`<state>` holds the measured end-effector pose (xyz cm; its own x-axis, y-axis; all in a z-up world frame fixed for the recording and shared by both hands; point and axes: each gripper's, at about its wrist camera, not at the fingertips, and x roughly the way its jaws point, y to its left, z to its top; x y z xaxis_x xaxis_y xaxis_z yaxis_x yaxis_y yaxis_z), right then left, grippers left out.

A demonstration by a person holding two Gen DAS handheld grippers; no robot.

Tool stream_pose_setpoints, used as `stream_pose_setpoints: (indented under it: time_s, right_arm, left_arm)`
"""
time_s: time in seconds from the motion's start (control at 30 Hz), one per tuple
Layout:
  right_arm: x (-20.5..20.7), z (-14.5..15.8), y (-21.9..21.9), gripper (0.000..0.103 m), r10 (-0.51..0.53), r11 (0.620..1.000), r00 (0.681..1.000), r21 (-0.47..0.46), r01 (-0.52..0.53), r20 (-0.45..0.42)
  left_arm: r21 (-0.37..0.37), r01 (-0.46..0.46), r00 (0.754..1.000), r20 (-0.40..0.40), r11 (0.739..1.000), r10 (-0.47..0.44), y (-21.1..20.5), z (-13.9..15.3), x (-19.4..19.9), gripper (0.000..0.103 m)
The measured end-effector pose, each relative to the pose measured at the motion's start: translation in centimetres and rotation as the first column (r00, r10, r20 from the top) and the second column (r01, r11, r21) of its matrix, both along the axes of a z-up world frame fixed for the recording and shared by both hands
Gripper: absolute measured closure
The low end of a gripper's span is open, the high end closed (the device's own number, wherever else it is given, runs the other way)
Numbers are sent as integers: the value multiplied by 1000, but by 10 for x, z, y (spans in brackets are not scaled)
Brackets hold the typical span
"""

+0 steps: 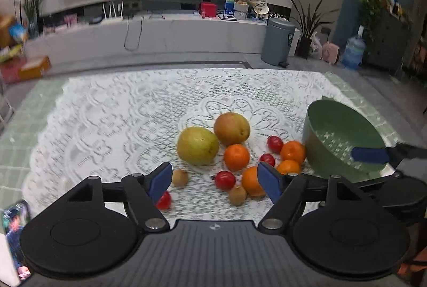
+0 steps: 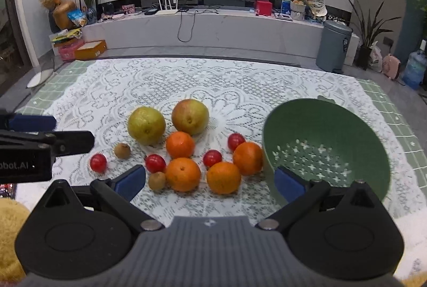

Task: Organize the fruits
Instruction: 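Reach the left tool to the large pear while the right tool reaches the other pear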

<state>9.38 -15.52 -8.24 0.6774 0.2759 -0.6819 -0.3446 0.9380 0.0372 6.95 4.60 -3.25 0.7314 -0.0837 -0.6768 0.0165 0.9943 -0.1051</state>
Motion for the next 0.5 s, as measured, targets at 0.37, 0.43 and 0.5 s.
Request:
stream_pose_setpoints:
  time_s: [0.37,0.43,0.5]
  right_arm:
    - [26,-10,20,4,80,993,997,-83,-78,15]
    - [31,-14,23,4,87,992,996,-87,-86,9]
    - [37,-18,26,11,95,991,996,-94,-94,6]
  left_arm:
    - [-31,-8,997,-78,999,6,11,-20,27,22]
    - [-44,-24,996,-85,999,20,16,-24,30,22]
    - [-54,-39,995,-97,998,33,22,-28,35,23]
